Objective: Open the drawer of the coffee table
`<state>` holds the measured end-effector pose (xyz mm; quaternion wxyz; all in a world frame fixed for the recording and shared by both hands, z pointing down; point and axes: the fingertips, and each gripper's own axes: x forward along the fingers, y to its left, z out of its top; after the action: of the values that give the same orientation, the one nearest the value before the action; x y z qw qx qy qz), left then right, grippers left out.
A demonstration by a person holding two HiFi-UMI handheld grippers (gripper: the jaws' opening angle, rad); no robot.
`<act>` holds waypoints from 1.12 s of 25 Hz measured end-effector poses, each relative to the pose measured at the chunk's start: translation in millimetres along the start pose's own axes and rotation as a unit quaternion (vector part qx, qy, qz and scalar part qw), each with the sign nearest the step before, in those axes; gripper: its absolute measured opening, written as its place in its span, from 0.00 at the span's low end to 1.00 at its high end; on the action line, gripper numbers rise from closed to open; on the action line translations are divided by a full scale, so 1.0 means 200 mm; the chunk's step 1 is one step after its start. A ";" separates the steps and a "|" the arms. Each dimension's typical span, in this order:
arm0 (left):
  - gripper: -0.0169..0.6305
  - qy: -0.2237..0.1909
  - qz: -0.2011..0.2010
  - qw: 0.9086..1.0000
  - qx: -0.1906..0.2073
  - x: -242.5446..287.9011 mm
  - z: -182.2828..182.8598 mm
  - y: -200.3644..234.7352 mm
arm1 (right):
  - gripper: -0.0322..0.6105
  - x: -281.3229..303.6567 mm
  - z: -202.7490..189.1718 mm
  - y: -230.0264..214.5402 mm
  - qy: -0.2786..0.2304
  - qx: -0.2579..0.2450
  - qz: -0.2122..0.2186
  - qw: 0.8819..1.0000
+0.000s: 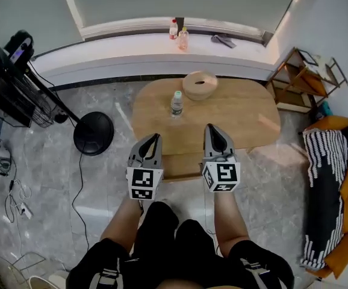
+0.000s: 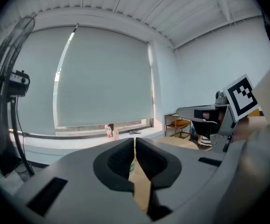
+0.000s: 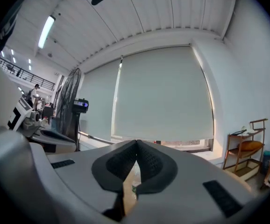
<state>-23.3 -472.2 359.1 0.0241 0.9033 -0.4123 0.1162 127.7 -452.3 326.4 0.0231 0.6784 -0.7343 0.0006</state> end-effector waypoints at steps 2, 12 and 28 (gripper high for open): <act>0.07 -0.004 0.001 1.000 -0.007 -0.09 0.36 0.06 | 0.07 0.05 0.37 0.02 0.005 0.003 0.001 1.000; 0.07 -0.061 0.020 0.998 -0.002 -0.36 1.56 0.07 | 0.07 -0.14 1.53 -0.09 -0.052 0.017 -0.017 0.998; 0.07 -0.088 0.084 0.992 0.042 -0.51 1.89 -0.22 | 0.07 -0.42 1.87 -0.24 -0.111 0.002 0.026 0.993</act>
<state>16.9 -420.2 -29.5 -0.0602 0.8723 -0.4821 0.0546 169.4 -383.8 -51.1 -0.0601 0.6548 -0.7499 -0.0728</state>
